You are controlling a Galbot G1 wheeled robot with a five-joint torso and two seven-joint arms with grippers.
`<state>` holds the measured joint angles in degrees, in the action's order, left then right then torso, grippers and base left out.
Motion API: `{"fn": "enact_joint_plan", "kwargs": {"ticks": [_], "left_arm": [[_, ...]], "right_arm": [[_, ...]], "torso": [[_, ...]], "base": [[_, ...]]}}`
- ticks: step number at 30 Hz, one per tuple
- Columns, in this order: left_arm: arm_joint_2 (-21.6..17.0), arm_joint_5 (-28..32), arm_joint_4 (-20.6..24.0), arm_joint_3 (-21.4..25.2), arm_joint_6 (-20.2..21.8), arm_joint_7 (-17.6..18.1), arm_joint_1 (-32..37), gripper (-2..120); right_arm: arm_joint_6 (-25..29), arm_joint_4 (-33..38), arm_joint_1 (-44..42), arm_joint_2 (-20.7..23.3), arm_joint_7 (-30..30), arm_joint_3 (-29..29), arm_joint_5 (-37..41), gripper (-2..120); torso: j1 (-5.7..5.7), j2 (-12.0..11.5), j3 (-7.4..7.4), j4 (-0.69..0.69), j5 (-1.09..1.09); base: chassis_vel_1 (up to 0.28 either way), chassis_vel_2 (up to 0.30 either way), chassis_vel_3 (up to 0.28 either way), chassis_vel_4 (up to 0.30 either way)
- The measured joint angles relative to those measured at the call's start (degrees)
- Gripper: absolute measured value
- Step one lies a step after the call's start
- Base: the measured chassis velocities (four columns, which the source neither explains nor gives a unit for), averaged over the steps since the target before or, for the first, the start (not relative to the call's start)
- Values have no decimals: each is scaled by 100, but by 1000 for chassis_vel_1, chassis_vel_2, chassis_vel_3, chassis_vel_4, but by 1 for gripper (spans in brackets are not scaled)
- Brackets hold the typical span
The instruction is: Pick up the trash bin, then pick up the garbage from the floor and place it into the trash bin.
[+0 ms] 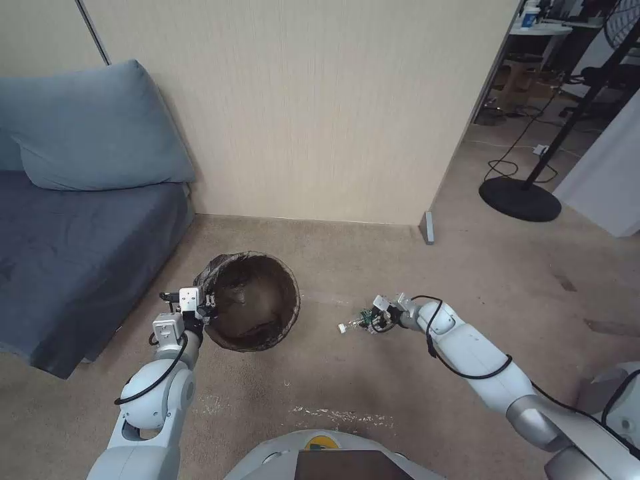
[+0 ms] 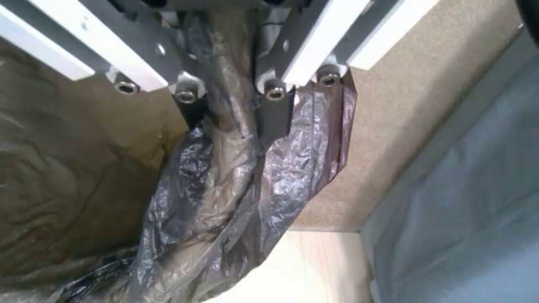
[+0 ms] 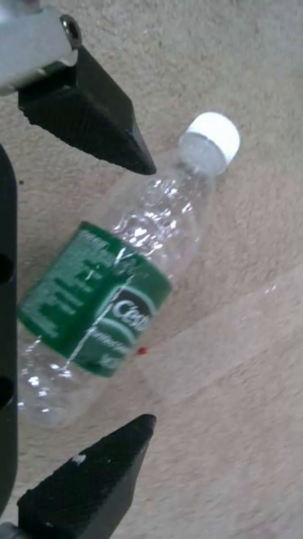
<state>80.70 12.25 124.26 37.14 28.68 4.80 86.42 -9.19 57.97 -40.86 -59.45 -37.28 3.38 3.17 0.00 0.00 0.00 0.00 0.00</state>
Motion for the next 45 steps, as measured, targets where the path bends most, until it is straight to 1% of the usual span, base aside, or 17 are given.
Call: {"fn": "enact_joint_plan", "kwargs": {"ticks": [6,10,28,35,43,44,45], "left_arm": [[24,-9,47,27,-7,-2,26,4],[54,-39,50,14,-25,-3,40,4],[45,-62,104,7,-31,-5,57,4],[35,-70,119,-5,-24,-4,71,4],[20,-69,125,-8,-23,-4,73,4],[21,-68,125,-11,-23,-4,72,4],[23,-68,124,-13,-23,-4,71,4]], "right_arm": [[184,-128,266,54,-245,450,-65,100],[211,-188,348,44,-269,557,-90,100],[400,-725,330,-230,-483,477,-154,100],[502,-970,276,-437,-527,371,-249,100],[533,-973,207,-452,-534,312,-268,100],[522,-953,207,-448,-534,312,-260,100],[507,-938,207,-445,-534,312,-247,96]], "torso": [[0,0,0,0,0],[0,0,0,0,0],[0,0,0,-1,0],[0,0,0,0,1],[0,0,0,-1,0],[0,0,0,-1,0],[0,0,0,0,0]], "base": [[0,0,0,0],[0,0,0,0],[0,0,0,0],[0,0,0,0],[0,0,0,0],[0,0,0,0],[0,0,0,0]]}}
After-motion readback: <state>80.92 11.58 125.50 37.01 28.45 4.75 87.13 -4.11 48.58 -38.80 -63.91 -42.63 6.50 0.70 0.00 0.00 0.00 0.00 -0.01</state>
